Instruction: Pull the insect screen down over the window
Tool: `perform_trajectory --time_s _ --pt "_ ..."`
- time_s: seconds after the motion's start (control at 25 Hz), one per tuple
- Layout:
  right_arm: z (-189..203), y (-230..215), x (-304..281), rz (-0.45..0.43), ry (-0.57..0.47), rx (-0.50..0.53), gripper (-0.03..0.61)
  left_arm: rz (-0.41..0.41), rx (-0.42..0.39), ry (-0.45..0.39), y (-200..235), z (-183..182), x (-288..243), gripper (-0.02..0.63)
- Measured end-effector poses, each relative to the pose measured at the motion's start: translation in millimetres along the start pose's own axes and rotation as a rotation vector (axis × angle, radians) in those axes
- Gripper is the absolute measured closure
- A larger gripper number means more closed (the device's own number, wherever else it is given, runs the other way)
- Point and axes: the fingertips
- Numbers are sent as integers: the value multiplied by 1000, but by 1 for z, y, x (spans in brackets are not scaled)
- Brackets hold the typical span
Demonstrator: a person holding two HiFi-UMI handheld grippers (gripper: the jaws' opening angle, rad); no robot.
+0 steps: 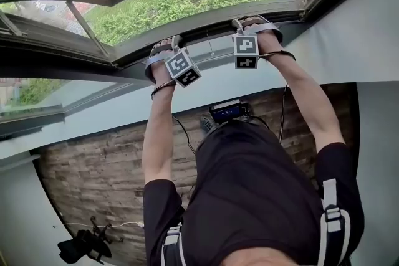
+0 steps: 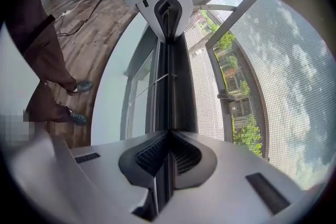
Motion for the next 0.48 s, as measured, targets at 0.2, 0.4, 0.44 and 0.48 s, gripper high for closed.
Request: perform_trajectory --time_s 0.2,0.4,0.44,0.48 --pt "-1 7 -5 -13 2 -7 558 11 0 3 -7 2 -5 592" --pt "2 9 -7 -30 2 -6 558 34 0 13 -9 1 -4 592" --pt "2 7 -7 -31 3 -5 558 32 -1 12 -7 0 -5 592" --pt "3 6 -7 -32 3 -6 558 28 -1 10 -6 0 -7 592"
Point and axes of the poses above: the fingertips, and each gripper's own axes: x backward along the fingers, y to its left, z out of its underside, and after that the axes turned 3 degrees about y, right-handed
